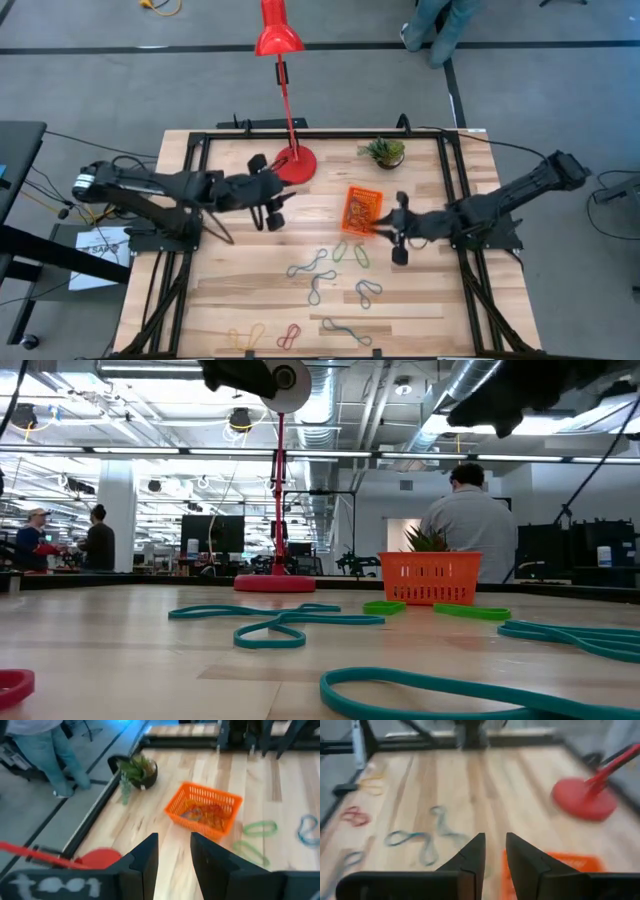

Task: Pick and place items into bin
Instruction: Put the right green rubberband into the orange basket

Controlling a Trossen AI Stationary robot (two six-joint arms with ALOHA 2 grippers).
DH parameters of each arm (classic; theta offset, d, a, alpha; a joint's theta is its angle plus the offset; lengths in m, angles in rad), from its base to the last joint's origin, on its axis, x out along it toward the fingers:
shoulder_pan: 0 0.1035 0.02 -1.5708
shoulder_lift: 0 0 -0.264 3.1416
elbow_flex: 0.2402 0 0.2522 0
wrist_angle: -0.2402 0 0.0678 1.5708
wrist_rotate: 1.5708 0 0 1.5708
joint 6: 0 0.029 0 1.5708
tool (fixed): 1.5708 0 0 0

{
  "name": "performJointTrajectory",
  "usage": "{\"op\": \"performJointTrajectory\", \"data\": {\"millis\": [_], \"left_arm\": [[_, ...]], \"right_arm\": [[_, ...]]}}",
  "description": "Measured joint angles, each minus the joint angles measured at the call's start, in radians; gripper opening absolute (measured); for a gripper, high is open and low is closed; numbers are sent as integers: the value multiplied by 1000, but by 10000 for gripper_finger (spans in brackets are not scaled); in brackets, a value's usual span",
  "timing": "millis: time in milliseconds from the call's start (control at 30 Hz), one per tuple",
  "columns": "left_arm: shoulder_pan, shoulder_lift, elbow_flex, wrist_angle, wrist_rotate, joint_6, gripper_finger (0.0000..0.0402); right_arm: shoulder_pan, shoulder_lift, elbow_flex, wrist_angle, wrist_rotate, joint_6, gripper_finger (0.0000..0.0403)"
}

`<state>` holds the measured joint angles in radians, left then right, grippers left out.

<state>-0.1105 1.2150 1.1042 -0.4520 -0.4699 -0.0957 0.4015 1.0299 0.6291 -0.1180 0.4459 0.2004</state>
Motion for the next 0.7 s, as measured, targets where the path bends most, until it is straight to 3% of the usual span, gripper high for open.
{"op": "performJointTrajectory", "data": {"millis": [133,400,700], "left_arm": [[-79,12,0,-48,-79,-77,105],[-199,64,0,-56,-218,-159,105],[-232,63,-1,-70,-272,-171,105]], "right_arm": [[76,138,52,-112,-9,163,70],[179,410,62,-113,-10,454,70],[171,651,100,-25,-25,404,70]]}}
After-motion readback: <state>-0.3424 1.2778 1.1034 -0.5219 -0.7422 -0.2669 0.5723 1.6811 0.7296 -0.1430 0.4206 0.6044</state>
